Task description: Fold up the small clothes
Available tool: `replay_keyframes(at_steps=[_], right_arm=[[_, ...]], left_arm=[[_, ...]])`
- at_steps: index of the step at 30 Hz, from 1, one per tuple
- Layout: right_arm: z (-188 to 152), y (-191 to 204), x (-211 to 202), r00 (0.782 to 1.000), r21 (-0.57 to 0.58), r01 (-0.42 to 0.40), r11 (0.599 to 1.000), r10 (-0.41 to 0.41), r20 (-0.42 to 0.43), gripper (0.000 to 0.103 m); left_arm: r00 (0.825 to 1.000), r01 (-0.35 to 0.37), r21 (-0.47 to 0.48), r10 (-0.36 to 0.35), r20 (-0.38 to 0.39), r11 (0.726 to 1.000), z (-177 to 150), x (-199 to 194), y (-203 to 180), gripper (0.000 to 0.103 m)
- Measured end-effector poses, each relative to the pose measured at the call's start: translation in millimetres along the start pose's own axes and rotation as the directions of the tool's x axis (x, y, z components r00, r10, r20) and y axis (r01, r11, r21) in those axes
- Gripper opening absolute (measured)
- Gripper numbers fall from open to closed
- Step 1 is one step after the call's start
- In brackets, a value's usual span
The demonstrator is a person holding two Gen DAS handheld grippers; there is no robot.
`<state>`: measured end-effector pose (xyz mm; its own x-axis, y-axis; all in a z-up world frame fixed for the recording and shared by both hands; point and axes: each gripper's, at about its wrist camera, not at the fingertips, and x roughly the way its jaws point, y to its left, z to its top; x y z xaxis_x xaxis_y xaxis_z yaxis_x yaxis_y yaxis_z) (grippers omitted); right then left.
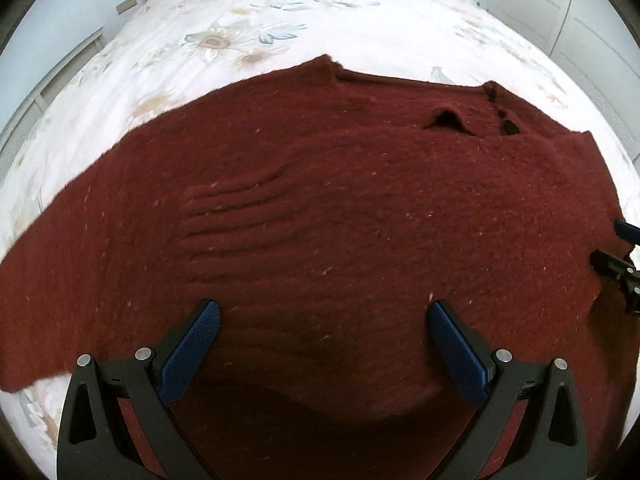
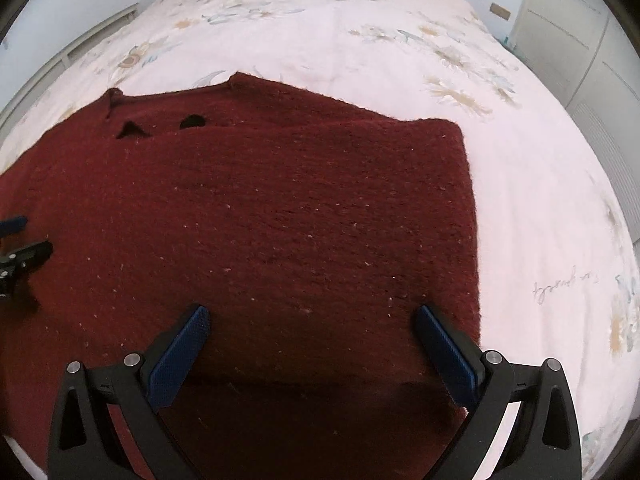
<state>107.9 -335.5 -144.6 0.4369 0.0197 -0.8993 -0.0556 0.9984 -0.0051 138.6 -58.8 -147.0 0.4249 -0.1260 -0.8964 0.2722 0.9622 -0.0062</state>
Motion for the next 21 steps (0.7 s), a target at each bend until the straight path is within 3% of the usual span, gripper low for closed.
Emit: replay_keyframes(at_steps=[7, 12, 21], right_arm=[[-12, 10, 10, 0.999, 0.016, 0.023, 1.000, -0.024, 0.042, 0.102], [-15, 18, 7, 0.999, 0.019, 0.040, 0.999, -0.040, 0.020, 0.102], [-12, 39, -40, 1.000, -0.005, 0.027, 1.000, -0.027, 0.007, 0.102]], left_arm=[[1.000, -0.010, -0.008, 0.010, 0.020, 1.000, -3, 3, -2, 0.102], [0.999, -0.023, -0.010, 0.023, 0.043, 1.000, -4, 3, -8, 0.102], [1.000, 0.025, -0.029, -0.024, 0.013, 0.999, -8, -19, -4, 0.102]])
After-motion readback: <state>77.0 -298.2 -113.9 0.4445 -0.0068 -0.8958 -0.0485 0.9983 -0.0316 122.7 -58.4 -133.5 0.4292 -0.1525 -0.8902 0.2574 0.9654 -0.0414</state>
